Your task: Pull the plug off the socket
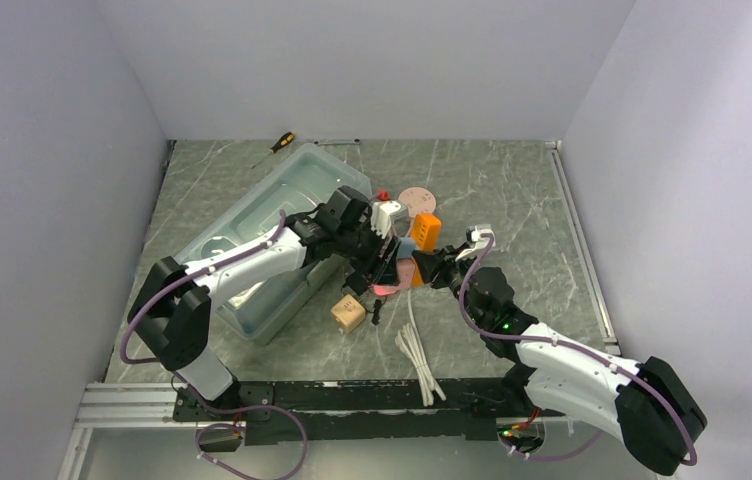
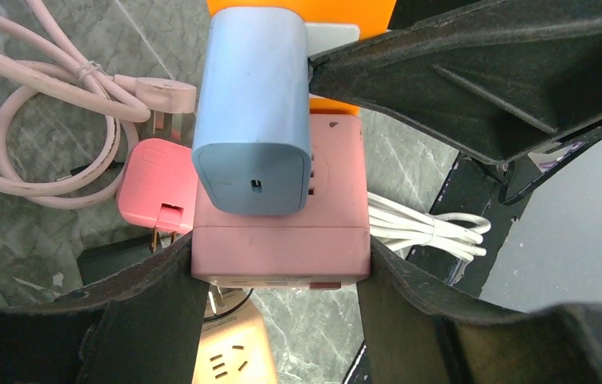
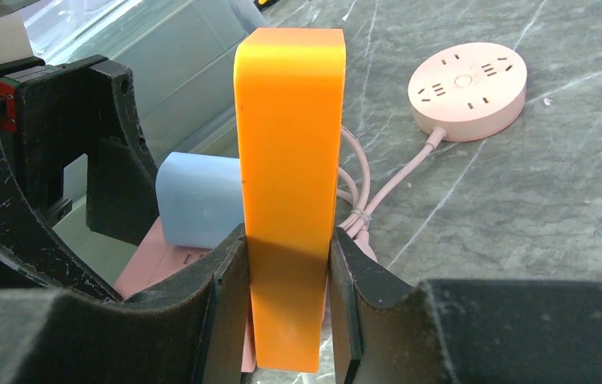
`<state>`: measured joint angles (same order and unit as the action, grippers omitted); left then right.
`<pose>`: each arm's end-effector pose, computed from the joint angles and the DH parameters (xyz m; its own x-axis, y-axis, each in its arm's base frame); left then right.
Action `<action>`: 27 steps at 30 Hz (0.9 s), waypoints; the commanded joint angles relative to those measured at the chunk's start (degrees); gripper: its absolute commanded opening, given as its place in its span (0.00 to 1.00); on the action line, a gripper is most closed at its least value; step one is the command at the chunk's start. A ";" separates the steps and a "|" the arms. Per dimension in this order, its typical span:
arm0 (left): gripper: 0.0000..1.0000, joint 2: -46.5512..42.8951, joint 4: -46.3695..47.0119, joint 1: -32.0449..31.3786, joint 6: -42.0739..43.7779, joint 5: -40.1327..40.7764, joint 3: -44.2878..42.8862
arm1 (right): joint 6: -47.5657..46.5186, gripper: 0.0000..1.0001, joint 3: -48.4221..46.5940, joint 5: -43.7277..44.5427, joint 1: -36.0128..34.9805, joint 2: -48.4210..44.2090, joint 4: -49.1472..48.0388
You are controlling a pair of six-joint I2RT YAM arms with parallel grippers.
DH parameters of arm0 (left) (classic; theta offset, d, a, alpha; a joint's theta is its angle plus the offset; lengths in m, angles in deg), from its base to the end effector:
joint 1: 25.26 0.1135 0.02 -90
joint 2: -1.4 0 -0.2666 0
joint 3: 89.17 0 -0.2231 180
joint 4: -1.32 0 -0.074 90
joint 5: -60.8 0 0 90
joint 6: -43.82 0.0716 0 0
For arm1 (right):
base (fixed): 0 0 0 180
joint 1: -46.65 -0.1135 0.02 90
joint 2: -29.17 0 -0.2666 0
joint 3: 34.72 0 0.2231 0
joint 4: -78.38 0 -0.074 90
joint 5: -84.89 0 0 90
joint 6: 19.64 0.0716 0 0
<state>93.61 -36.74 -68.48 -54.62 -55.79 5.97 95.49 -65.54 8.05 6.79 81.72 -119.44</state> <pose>0.2320 -0.2620 0.2531 -0.6368 0.4183 -0.6476 0.7561 0.5033 -0.4183 0.1705 0.1211 0.2328 -0.2384 0.3397 -0.9098 -0.3849 0.8271 0.4096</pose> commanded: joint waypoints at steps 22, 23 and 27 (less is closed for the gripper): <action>0.00 -4.56 -3.61 2.97 8.86 -4.24 -1.81 | 0.18 0.00 -0.14 -3.12 2.24 -1.99 -7.93; 0.00 -4.39 -4.05 3.11 7.82 -1.87 -1.97 | -0.03 0.00 -0.31 -2.81 2.25 -2.14 -7.51; 0.00 -3.64 -4.79 3.67 4.94 4.38 -2.06 | -0.51 0.00 -0.27 -1.12 2.17 -2.77 -6.61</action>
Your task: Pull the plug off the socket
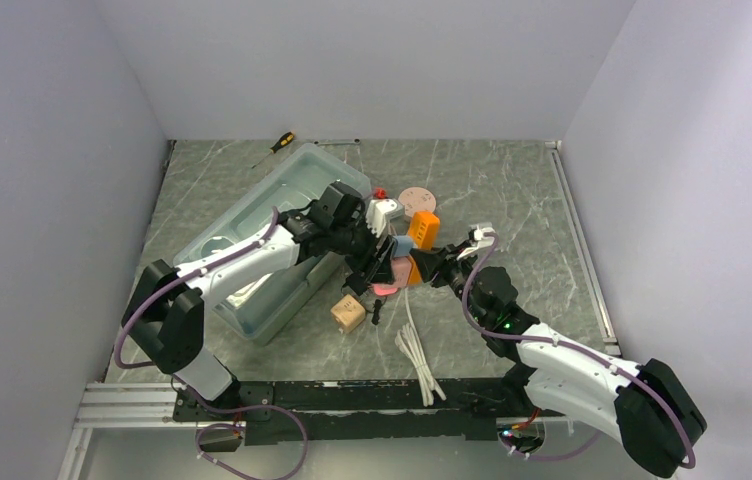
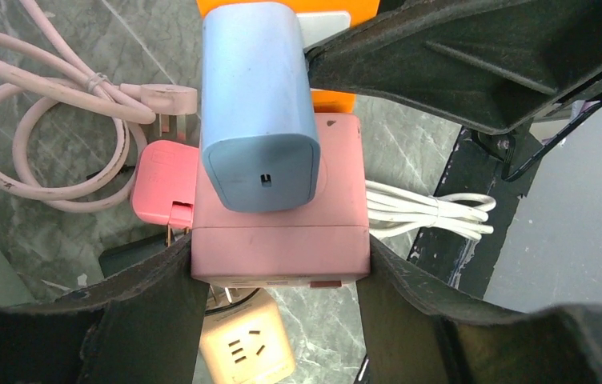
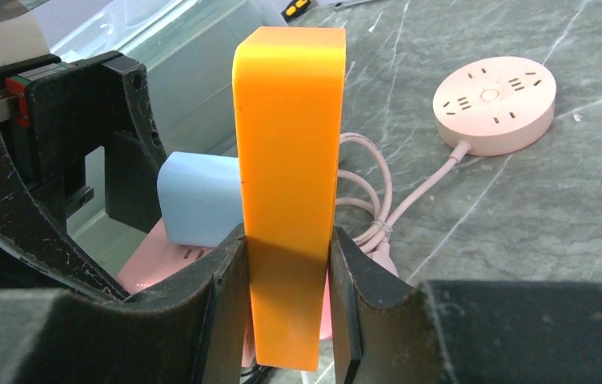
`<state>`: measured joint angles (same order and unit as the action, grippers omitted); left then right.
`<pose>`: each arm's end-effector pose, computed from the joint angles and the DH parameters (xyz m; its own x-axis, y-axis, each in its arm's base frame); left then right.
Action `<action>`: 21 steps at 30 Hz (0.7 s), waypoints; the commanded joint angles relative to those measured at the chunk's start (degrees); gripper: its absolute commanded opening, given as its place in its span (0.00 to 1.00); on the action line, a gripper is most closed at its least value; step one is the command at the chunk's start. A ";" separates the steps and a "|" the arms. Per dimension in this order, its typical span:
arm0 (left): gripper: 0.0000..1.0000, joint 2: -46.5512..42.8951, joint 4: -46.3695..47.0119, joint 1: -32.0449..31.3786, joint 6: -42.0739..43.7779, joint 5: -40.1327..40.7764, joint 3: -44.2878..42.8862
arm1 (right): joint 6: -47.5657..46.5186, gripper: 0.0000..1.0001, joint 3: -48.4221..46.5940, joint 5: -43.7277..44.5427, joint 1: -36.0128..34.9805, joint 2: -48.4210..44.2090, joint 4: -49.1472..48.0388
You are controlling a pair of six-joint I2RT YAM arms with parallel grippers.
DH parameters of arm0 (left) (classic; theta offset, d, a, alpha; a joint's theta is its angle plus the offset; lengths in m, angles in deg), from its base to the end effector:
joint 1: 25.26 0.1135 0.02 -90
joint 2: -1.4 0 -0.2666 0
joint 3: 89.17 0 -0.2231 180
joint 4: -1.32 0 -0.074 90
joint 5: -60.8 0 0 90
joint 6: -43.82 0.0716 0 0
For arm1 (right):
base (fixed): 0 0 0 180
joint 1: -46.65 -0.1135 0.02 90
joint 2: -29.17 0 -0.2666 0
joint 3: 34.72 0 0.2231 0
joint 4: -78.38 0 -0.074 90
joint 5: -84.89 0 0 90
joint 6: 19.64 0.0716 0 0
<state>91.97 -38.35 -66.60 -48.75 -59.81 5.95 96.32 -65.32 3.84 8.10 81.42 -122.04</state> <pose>0.2312 -0.2519 0.2615 -0.5712 0.4511 -0.6857 0.8123 0.4305 -0.3935 0.1703 0.1214 0.2389 -0.2313 0.3686 -0.9004 -0.4368 0.7876 0.4346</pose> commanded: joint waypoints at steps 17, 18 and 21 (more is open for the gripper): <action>0.00 -0.25 -5.21 3.15 -3.58 16.50 -2.70 | -2.24 0.00 -0.14 6.03 0.78 -4.39 -2.55; 0.00 -0.22 -5.15 3.14 -3.25 15.97 -2.79 | -2.38 0.00 -0.18 5.81 0.75 -4.43 -2.75; 0.00 -0.99 -4.15 3.11 -1.31 10.32 -2.60 | -2.37 0.00 1.07 4.02 0.75 -4.90 -5.17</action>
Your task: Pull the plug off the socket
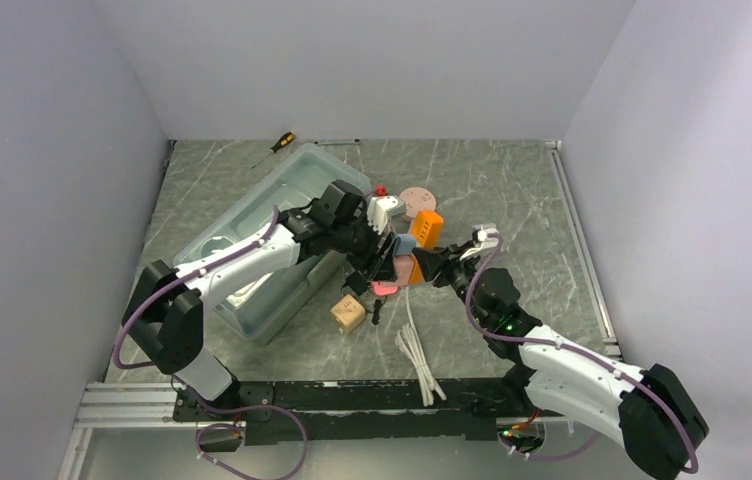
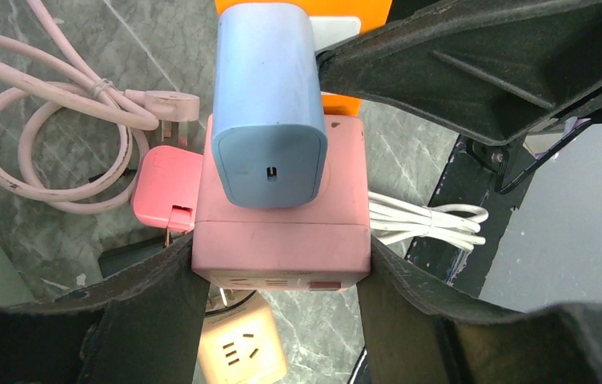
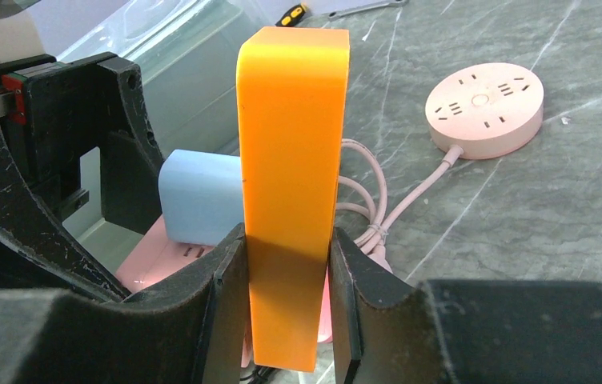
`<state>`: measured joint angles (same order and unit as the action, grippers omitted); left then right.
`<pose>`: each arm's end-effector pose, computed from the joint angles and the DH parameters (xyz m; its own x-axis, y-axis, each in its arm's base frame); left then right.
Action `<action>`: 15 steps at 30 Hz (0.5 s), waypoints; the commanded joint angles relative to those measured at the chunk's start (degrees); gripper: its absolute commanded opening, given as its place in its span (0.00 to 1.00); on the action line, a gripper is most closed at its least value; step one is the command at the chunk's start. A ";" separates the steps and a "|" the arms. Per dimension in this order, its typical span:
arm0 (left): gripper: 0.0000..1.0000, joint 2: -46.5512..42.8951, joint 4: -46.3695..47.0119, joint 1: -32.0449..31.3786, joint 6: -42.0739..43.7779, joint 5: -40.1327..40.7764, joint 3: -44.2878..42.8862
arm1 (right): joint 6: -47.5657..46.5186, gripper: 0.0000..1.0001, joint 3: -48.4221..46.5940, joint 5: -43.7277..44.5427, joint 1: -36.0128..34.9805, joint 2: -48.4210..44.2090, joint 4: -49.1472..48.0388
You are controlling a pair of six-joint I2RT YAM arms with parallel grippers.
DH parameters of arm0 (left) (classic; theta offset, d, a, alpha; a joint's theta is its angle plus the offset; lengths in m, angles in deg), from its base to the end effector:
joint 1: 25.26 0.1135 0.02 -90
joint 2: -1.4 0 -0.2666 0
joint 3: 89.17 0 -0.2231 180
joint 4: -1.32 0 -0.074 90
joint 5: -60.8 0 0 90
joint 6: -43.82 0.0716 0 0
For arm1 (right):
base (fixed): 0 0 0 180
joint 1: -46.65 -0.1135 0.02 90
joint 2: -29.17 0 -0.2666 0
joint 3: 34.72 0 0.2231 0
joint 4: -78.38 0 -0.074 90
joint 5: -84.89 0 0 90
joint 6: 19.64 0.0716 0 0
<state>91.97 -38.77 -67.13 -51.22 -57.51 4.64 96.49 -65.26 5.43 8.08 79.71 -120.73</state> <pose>0.2327 -0.2541 0.2670 -0.5934 0.4280 -0.6817 0.7906 0.4691 -0.3936 0.1681 0.1173 0.2408 -0.2179 0.3800 -0.8989 -0.4166 0.7967 0.4378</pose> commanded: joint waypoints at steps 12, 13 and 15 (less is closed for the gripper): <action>0.00 -4.08 -3.56 3.63 9.10 -10.52 -1.11 | -1.65 0.00 1.57 -1.93 0.95 -2.40 -9.13; 0.00 -4.34 -3.50 3.61 9.23 -10.87 -1.04 | -1.61 0.00 1.44 -2.01 0.95 -2.36 -9.08; 0.00 -4.58 -3.46 3.55 9.05 -10.25 -0.94 | -1.59 0.00 1.45 -1.89 0.95 -2.30 -8.95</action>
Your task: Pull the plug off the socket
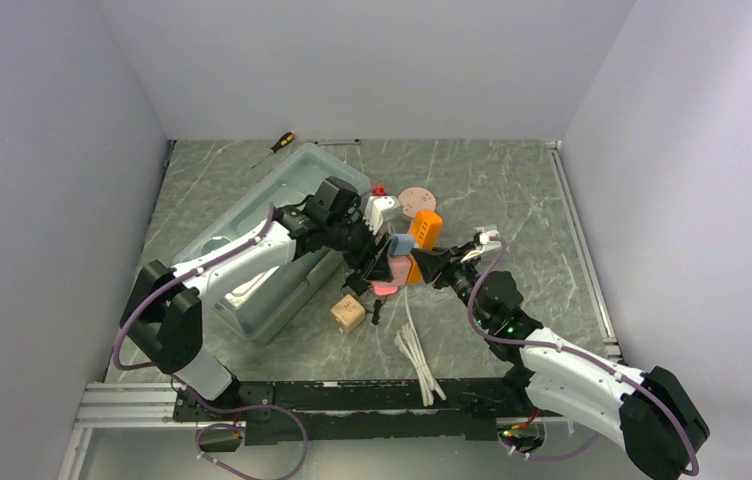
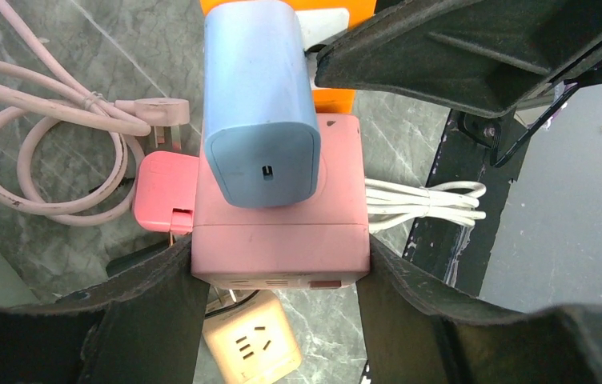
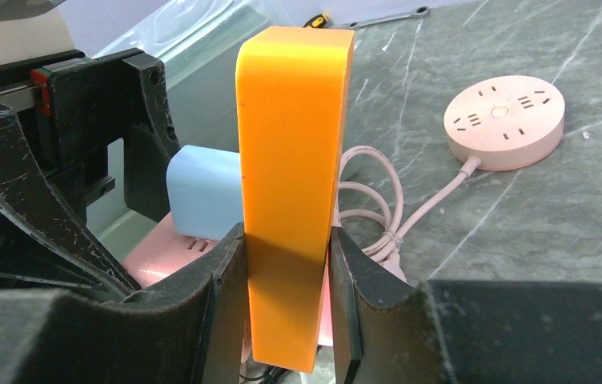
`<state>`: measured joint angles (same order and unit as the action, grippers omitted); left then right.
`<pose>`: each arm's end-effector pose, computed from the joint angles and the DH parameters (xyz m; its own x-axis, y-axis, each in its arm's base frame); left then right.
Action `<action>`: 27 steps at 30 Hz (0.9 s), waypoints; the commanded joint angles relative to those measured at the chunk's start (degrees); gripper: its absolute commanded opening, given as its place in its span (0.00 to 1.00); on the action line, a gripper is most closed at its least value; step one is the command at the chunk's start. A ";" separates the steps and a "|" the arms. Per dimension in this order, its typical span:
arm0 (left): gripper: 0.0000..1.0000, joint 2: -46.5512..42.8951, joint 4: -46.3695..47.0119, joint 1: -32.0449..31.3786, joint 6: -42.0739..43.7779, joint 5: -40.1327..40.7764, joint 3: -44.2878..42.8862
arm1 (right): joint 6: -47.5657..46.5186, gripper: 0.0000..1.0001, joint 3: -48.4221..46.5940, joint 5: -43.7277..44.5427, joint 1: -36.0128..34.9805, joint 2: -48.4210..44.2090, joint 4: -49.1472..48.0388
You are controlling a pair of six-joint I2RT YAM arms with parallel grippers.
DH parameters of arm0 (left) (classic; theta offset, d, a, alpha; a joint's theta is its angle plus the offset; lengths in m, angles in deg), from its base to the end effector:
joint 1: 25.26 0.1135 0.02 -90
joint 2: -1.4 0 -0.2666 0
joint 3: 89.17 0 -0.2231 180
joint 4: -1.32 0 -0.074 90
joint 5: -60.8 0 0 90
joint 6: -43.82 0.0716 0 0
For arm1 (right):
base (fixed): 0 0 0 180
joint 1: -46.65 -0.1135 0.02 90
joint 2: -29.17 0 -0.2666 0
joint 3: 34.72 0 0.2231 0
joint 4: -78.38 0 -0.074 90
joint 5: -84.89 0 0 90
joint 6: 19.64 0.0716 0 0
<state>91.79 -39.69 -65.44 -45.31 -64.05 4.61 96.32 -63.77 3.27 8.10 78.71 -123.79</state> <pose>0.2318 -0.2493 0.2697 -0.5292 0.4632 -0.7110 0.8453 0.3601 -0.3946 0.1635 0.1170 0.2425 -0.1994 0.3949 -0.8968 -0.4619 0.7693 0.4414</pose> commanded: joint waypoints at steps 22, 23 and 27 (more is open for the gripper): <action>0.00 1.48 -6.10 1.91 -6.06 21.14 -2.52 | -2.95 0.00 -1.77 9.77 0.76 -1.28 0.31; 0.00 1.46 -6.00 1.87 -6.35 21.28 -2.36 | -2.89 0.00 -1.69 9.85 0.75 -1.26 0.34; 0.00 1.42 -5.88 1.87 -5.71 17.53 -2.61 | -3.23 0.00 -1.41 8.66 0.75 -1.50 -0.49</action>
<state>93.13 -40.28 -67.17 -48.99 -57.53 3.22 96.54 -63.86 6.37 7.86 78.73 -121.24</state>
